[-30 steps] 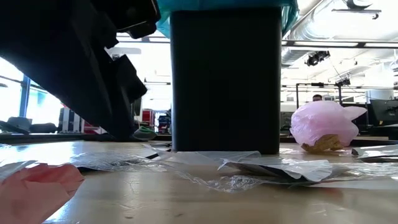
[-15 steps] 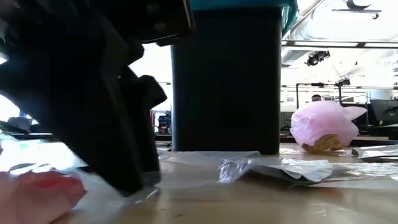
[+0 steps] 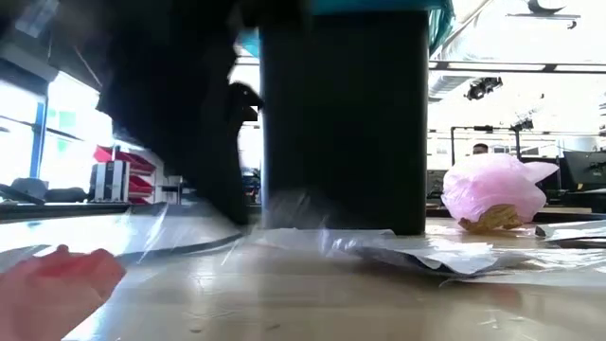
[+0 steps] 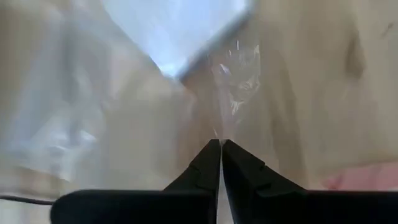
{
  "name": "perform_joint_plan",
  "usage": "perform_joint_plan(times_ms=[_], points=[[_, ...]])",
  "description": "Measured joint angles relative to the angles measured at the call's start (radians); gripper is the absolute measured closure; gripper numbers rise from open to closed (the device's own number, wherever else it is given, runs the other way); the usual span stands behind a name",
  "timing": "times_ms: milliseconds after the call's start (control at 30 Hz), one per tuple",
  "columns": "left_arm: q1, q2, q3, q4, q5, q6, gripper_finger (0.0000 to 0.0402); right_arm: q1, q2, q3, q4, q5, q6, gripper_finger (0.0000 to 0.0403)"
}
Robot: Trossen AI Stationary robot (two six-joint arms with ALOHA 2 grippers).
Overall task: Place trash/remove bag and relplace
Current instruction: Put the transparent plastic into the trash bin
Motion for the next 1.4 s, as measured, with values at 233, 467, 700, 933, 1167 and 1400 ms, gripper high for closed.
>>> perform_joint_plan(times_ms=[233, 467, 700, 933, 1167, 1400], points=[[0.000, -0.230, 0.022, -0.125, -0.136, 0.057, 0.0401, 0.033, 0.000, 0.000, -0.051, 0.037, 0.090, 0.0277], [0.041, -0.488, 0.025, -0.159, -0.295, 0.172, 0.0401, 0.100, 0.000, 0.000, -0.162, 0.068, 0.281, 0.0286], [0.217, -0.655, 0.027, -0.025, -0.317, 0.428, 0.0402, 0.152, 0.000, 0.000, -0.174, 0.119, 0.412, 0.0286], [0.394, -0.660, 0.028, -0.030, 0.165, 0.413, 0.0401, 0.181, 0.000, 0.000, -0.171, 0.102, 0.521, 0.0286], [0.177, -0.567, -0.044, -0.182, 0.199, 0.444, 0.0401, 0.218, 0.000, 0.000, -0.177, 0.094, 0.574, 0.0286], [0.115, -0.376, -0.085, -0.327, 0.073, 0.197, 0.0401, 0.228, 0.000, 0.000, -0.183, 0.118, 0.570, 0.0286]])
